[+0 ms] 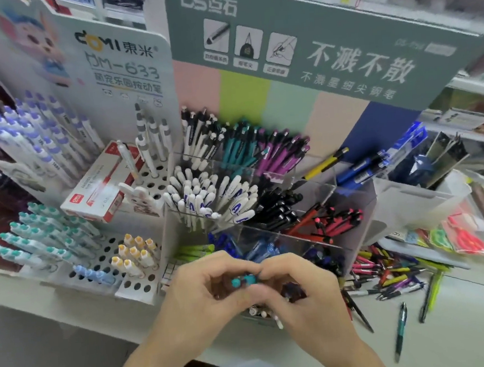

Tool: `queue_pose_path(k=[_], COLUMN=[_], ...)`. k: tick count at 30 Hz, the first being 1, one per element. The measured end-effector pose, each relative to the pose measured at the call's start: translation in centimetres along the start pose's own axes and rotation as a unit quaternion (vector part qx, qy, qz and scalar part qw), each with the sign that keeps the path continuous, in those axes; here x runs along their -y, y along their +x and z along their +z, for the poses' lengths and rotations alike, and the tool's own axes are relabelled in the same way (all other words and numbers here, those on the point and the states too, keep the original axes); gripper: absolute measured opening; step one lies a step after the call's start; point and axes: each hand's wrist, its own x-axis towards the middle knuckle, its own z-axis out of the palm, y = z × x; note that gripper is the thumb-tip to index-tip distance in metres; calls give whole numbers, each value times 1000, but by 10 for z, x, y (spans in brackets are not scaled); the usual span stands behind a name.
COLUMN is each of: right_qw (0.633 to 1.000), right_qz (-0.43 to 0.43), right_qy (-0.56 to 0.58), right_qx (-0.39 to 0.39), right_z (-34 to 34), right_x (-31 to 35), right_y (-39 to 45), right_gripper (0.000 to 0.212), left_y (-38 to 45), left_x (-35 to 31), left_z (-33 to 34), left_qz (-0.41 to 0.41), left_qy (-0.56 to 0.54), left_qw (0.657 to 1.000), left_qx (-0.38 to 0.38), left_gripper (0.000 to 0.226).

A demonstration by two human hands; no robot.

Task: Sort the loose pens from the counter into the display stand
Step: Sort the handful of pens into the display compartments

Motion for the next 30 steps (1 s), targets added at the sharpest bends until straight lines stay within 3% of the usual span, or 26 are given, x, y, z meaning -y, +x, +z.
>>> queue_pose_path(k=[4, 7, 10, 14, 17, 20, 23, 26, 30], right_qw=[994, 988, 995, 982, 964, 964, 979, 978, 963], right_qz=[86, 97, 12, -161, -199, -144, -59, -71, -86], right_qy=[59, 123, 88, -23, -32, -18, -9, -104, -244], right_qx=[42, -9, -41, -93, -171, -224, -197, -165, -81], right_z=[-12, -26, -35, -45, -48, -40, -23, -11, -14], right_x=[9, 20, 36, 60, 68, 60, 45, 28, 16], right_y=[9, 26, 52, 90, 116, 144, 158, 159, 156], right_gripper=[9, 19, 26, 12, 10, 13, 13, 11, 21], left_y=[22, 38, 55, 83, 98, 113, 126, 134, 137], left_x=[-1, -6, -15, -26, -23, -19, -14, -9, -4], left_z=[5, 4, 4, -3, -15, -28, -33, -32, -33], left_qz=[66, 130, 204, 301, 286, 232, 195, 155, 163], left_qy=[67, 145, 202, 206, 259, 310, 346, 346, 321], left_qw=[996, 981, 958, 930, 909, 897, 897, 908, 914], left_qx=[-12, -17, -20, -51, -160, -211, -194, -180, -184], left_gripper=[10, 16, 23, 30, 34, 37, 47, 52, 41])
